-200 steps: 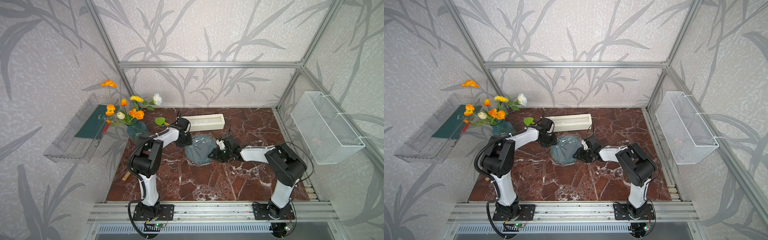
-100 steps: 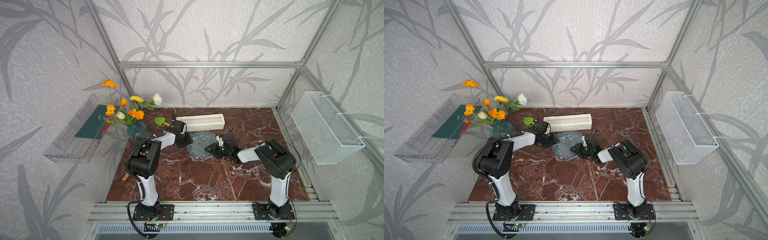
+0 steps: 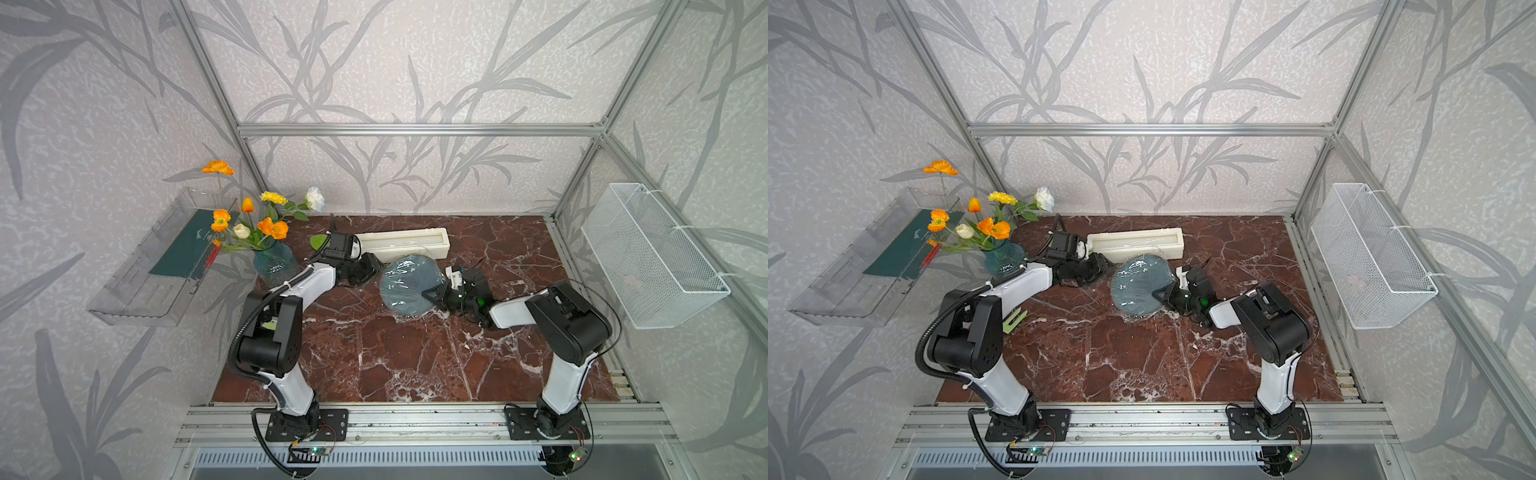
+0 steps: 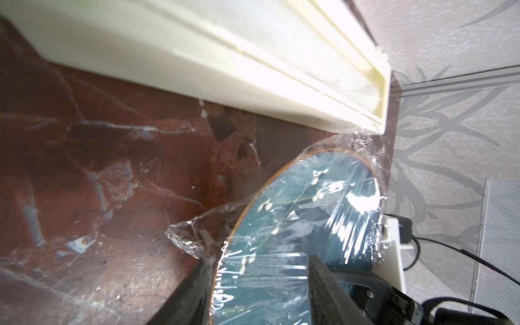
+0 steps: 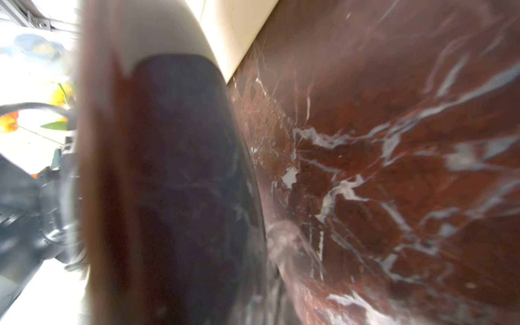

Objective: Wrap the plate with plastic wrap
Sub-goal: Pick up the plate at the center of the board, then cover the plate with plastic wrap.

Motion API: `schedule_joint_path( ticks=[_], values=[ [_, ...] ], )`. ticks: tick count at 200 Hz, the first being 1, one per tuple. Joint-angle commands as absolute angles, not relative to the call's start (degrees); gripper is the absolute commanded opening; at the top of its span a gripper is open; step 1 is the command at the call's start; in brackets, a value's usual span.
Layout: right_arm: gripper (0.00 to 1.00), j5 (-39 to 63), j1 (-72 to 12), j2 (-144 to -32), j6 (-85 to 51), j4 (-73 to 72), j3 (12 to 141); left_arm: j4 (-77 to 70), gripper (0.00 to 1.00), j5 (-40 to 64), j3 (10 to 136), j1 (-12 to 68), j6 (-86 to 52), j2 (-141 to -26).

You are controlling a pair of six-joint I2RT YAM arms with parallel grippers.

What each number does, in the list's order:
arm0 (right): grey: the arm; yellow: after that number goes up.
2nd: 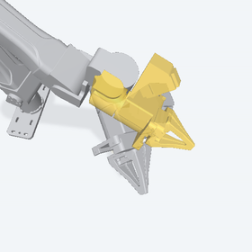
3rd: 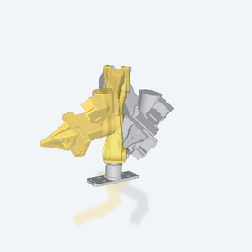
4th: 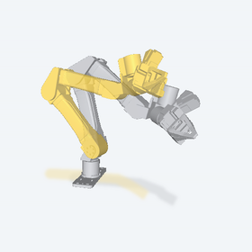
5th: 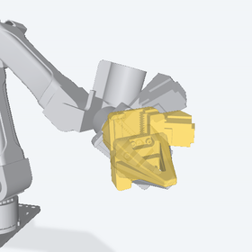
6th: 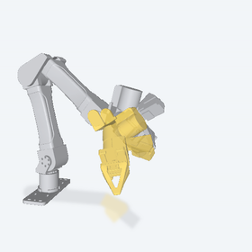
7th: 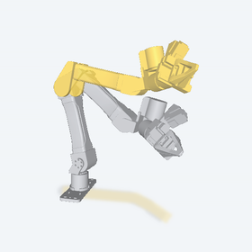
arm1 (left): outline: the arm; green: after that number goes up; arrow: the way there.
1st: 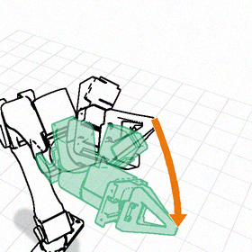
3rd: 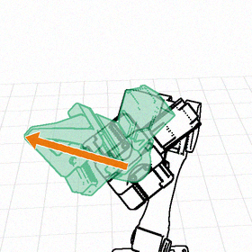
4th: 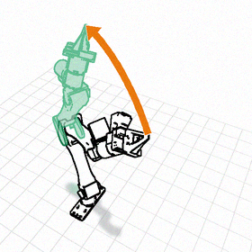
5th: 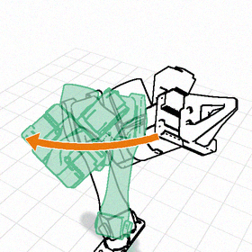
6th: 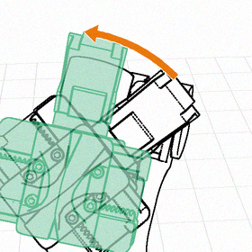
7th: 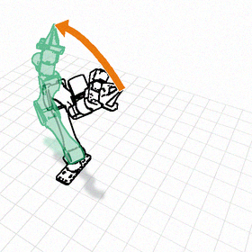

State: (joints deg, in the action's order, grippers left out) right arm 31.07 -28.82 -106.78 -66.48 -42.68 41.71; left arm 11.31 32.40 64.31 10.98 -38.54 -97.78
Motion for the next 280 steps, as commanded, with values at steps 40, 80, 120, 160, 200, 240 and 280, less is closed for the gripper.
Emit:
schedule_joint_path(
  ticks=[40,80,120,160,200,240,280],
  values=[
    [0.14,34.9,-28.9,-103.1,-69.9,-56.2,43.8,11.3,0.47,35.4,64.1,11.0,-36.2,-98.9],
    [0.14,35.1,-29.3,-102.6,-71.2,-55.9,45.2,8.9,0.44,36.8,62.9,11.1,-37.6,-99.9],
    [0.14,34.7,-31.2,-103.1,-73.1,-57.7,46.7,6.9,0.44,38.6,62.3,11.3,-38.7,-100.4],
    [0.14,34.5,-31.2,-102.4,-72.2,-56.4,46.9,10.4,0.53,35.6,62.0,11.2,-35.8,-98.4],
    [0.14,34.2,-30.5,-101.4,-71.3,-55.0,45.8,15.8,0.58,29.0,62.7,11.1,-32.9,-96.9],
    [0.14,35.1,-29.5,-101.5,-72.7,-57.4,45.0,15.4,0.59,28.6,62.6,11.0,-32.5,-96.2],
    [0.14,35.7,-29.8,-101.6,-72.6,-57.3,46.0,12.6,0.54,31.7,62.3,11.1,-34.1,-97.5]
  ],
)
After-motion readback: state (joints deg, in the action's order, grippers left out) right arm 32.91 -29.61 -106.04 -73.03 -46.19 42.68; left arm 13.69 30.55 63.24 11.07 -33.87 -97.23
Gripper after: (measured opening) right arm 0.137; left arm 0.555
